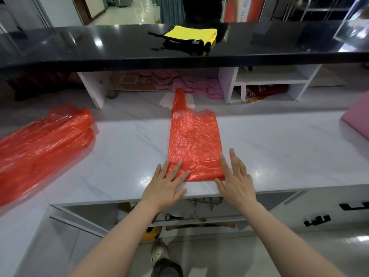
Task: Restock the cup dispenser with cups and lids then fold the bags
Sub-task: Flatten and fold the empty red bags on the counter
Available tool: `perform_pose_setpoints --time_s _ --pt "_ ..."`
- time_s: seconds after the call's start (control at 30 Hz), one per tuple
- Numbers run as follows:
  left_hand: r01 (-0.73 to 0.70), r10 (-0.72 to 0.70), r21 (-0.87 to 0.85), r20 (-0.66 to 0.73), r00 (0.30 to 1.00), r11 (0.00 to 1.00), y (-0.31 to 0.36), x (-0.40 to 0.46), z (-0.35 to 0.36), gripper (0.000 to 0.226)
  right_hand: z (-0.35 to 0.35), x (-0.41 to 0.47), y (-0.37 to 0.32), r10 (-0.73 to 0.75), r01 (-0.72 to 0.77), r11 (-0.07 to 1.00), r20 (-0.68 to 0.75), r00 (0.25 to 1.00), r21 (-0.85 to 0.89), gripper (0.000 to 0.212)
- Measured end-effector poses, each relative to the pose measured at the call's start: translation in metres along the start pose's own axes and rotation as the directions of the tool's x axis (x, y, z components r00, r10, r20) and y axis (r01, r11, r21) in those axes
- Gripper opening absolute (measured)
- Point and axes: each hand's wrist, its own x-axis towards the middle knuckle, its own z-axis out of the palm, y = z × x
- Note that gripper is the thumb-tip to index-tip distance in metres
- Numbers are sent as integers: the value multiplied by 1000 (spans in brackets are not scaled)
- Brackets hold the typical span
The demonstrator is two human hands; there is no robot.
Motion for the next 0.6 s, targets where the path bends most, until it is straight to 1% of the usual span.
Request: perform_pose_setpoints --time_s 0.07,0.13,0.2,0.3,0.37,0.43,0.5,0.6 --pt "0 0 -10 10 1000 1000 -1 0 0 56 -1 2 1 -82 88 993 78 994 -74 73" --pt "-2 2 -32 19 1000 1000 -2 1 1 55 -3 3 4 -149 178 973 188 971 -144 61" --pt "2 0 -59 24 1000 998 -3 2 1 55 -6 3 9 -180 218 968 269 946 -120 65" --pt "7 -7 -79 -3 1000 997 -4 1 3 61 -14 4 15 -212 250 965 326 921 -80 83" --pt "2 -7 -105 -49 999 995 -5 -4 3 70 -17 2 19 -223 251 967 311 924 -51 91" --pt "-8 -8 -163 -94 996 987 -6 -10 3 79 -16 -4 23 -227 235 972 256 940 1 88" --pt "-37 9 -204 -140 990 978 -7 -14 2 83 -13 -10 26 -215 197 974 174 961 111 77" --pt "-66 7 -286 -204 979 956 -8 -15 1 75 -11 -15 29 -159 124 940 87 984 317 54"
